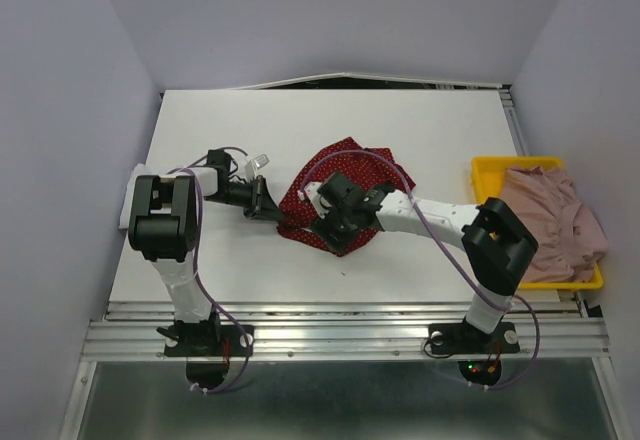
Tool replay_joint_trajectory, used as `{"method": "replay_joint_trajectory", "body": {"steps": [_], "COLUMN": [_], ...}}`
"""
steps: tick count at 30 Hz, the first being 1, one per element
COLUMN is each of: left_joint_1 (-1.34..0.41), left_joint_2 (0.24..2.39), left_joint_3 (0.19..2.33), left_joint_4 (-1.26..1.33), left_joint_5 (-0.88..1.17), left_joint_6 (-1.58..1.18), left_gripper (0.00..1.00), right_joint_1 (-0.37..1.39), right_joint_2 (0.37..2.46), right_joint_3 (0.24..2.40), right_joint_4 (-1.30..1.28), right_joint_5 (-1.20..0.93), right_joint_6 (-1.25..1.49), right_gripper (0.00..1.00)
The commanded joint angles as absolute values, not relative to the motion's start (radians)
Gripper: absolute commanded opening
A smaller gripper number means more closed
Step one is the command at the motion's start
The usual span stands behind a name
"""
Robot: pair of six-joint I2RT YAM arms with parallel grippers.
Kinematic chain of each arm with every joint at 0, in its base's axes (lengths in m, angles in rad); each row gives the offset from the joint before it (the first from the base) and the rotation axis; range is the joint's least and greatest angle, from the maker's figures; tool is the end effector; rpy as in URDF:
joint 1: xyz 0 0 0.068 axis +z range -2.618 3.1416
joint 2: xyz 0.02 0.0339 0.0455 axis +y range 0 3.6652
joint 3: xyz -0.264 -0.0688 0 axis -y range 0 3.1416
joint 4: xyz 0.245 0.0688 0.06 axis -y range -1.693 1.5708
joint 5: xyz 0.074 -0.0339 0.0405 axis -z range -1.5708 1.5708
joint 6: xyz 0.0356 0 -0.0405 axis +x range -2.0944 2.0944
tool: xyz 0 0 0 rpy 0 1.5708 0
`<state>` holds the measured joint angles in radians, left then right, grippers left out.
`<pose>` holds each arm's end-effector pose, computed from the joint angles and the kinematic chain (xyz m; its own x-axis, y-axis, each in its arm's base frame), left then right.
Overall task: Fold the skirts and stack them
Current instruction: Flatten the skirt out
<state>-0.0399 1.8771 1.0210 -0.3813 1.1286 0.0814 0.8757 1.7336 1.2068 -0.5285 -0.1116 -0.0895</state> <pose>0.3331 -0.0455 0.1352 -0.9156 0.0714 -0.3956 0.3883 0.4113 -0.8246 0.2267 0.2780 0.2075 -0.4836 -0.7186 -0.4997 -0.8450 0.5322 0.0524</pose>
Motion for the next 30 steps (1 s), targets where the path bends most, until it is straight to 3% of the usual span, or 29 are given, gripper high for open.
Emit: {"method": "replay_joint_trajectory", "body": {"steps": [1, 5, 8, 9, 12, 17, 19, 25, 30], "left_joint_1": [-0.043, -0.032, -0.009, -0.009, 0.047, 0.115, 0.129, 0.150, 0.149], "left_joint_2": [1.852, 1.833, 1.822, 1.821, 1.798, 1.755, 1.764, 1.836, 1.803], "left_joint_3": [1.017, 1.026, 1.049, 1.052, 1.054, 1.037, 1.025, 1.020, 1.094], "left_joint_4": [-0.388, -0.405, -0.449, -0.463, -0.506, -0.526, -0.514, -0.537, -0.643], "left_joint_5": [1.140, 1.132, 1.111, 1.106, 1.071, 0.945, 0.830, 0.773, 0.788], "left_joint_6": [0.107, 0.115, 0.155, 0.172, 0.235, 0.293, 0.269, 0.243, 0.356], "left_gripper": [0.00, 0.00, 0.00, 0.00, 0.00, 0.00, 0.00, 0.01, 0.31], "right_joint_1": [0.925, 0.934, 0.934, 0.934, 0.934, 0.925, 0.916, 0.916, 0.916], "right_joint_2": [1.810, 1.859, 1.827, 1.812, 1.724, 1.551, 1.479, 1.391, 1.368], "right_joint_3": [1.265, 1.275, 1.223, 1.207, 1.160, 1.105, 1.056, 0.895, 0.830], "right_joint_4": [-0.454, -0.466, -0.425, -0.417, -0.410, -0.416, -0.416, -0.423, -0.485], "right_joint_5": [0.098, 0.190, 0.320, 0.351, 0.403, 0.349, 0.313, 0.095, -0.089], "right_joint_6": [-0.075, -0.075, -0.083, -0.086, -0.095, -0.135, -0.161, -0.254, -0.296], "right_gripper": [0.63, 0.56, 0.34, 0.21, 0.10, 0.01, 0.01, 0.01, 0.01]}}
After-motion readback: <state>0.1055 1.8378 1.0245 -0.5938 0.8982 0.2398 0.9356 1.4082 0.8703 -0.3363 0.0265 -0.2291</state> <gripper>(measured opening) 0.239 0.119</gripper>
